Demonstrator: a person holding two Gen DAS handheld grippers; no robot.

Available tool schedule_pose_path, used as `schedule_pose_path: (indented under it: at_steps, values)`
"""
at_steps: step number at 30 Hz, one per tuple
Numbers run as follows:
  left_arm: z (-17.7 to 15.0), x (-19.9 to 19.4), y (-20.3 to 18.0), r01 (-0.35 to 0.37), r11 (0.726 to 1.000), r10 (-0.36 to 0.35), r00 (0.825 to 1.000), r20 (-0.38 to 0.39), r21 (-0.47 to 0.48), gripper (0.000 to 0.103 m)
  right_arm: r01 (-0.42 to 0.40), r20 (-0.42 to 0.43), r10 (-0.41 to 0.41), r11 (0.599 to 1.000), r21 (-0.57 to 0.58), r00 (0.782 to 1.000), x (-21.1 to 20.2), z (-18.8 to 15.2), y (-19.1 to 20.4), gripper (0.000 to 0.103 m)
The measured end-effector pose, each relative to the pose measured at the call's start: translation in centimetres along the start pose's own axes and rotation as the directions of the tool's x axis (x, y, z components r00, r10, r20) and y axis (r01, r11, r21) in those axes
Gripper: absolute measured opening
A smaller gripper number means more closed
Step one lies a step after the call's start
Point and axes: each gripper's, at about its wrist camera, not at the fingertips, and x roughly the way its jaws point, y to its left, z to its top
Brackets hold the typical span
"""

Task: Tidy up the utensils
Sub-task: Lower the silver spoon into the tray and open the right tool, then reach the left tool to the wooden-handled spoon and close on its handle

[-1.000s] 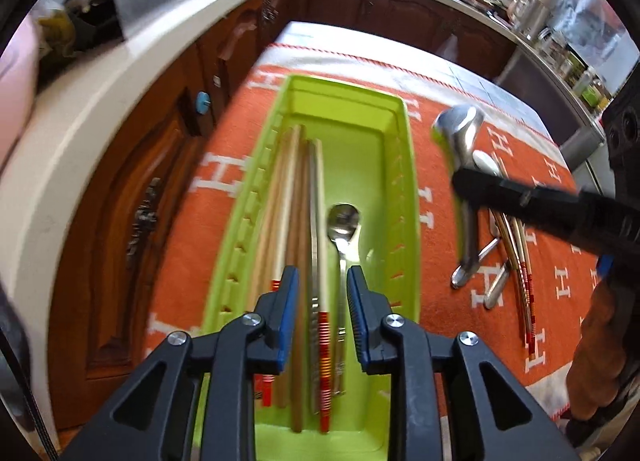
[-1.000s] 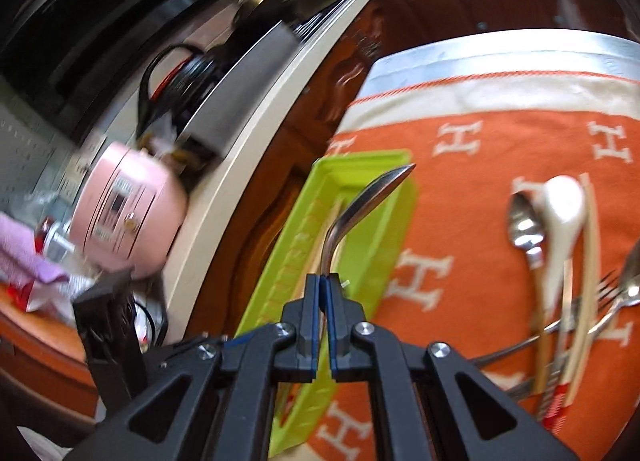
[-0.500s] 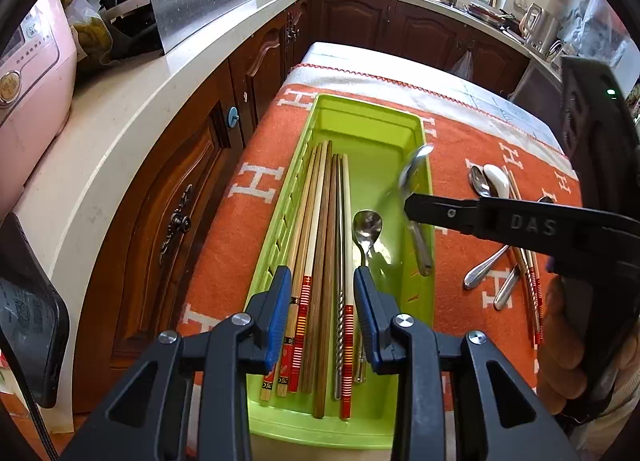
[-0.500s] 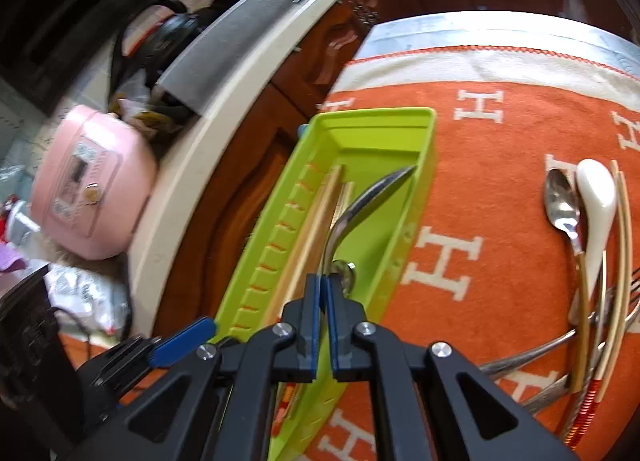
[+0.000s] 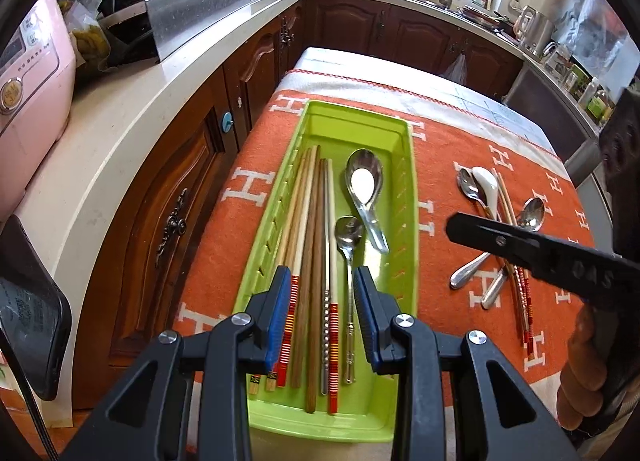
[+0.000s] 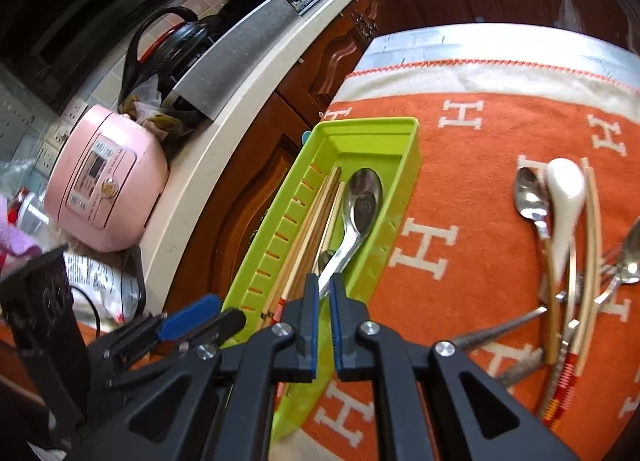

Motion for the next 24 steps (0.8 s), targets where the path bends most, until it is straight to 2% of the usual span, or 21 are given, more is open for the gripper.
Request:
schedule_pose_path:
  at_steps: [6, 10, 13, 17, 24]
  values:
    - [-0.3, -0.9, -1.6, 0.013, 0.999, -0.013, 1.000, 0.005, 0.033, 0.032, 0.052, 0.054, -0.049, 0.997, -0.051, 0.997, -3.7, -2.1, -0.3, 0.007]
    - [-0.5, -1.5, -3.1, 0.034, 0.998, -0.035, 0.999, 0.012, 0.059, 0.046, 0.088, 0.090, -0.083, 0.995, -0.051, 0.993, -6.3, -3.3, -1.3, 0.007]
    - [-0.4, -1.8, -4.7, 0.055, 0.994, -0.056, 0.998, 0.014, 0.091, 0.046, 0.120, 0.114, -0.115, 0.992, -0.033, 0.987, -8.0, -4.3, -2.5, 0.007]
    - [-0.4, -1.8, -7.1, 0.114, 0.986, -0.114, 0.993, -0.008, 0.118, 0.047, 0.146, 0.140, -0.147, 0.989, 0.016, 0.979, -10.3, -5.3, -4.8, 0.007]
    - [0.0, 0.6, -11.2, 0.229, 0.965, -0.217, 0.971, -0.101, 0.125, 0.046, 0.205, 0.189, -0.217, 0.975, 0.084, 0.958, -12.8, -6.5, -8.4, 0.007]
